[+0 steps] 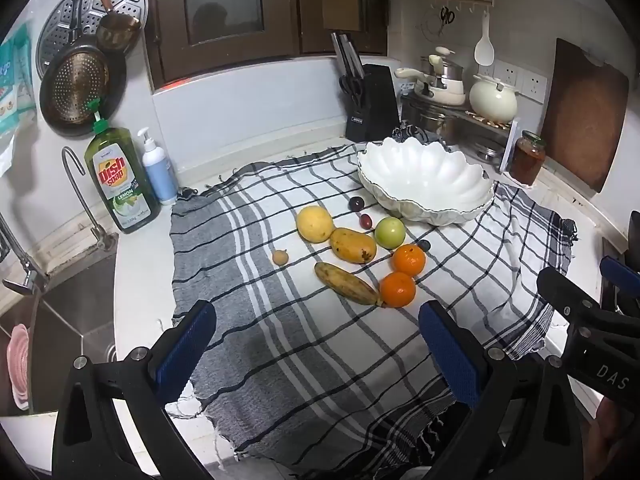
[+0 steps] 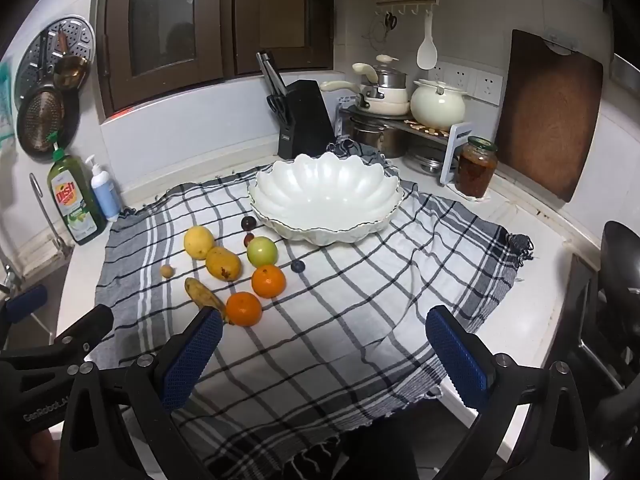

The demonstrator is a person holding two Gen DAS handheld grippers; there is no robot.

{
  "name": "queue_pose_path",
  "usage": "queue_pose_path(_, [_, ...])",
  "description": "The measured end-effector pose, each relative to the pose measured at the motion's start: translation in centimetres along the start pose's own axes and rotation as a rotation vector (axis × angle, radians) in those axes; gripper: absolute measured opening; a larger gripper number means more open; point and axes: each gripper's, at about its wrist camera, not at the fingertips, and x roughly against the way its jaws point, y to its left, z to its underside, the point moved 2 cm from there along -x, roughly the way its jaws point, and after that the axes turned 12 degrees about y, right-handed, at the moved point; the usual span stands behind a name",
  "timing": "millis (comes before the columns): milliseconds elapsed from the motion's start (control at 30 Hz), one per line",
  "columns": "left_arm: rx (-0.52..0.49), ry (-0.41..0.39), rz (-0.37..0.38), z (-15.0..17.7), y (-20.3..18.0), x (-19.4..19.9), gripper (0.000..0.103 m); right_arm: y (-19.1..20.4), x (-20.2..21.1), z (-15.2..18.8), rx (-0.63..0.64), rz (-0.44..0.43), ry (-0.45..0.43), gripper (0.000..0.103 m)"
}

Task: Organize fruits

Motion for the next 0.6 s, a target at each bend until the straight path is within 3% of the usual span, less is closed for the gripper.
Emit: queue_pose_path(600, [-0.002, -0.001, -0.003, 0.02, -0.06, -0.04, 0.103, -0.01, -0.05, 0.09, 0.001, 0.002, -0.001, 0.103])
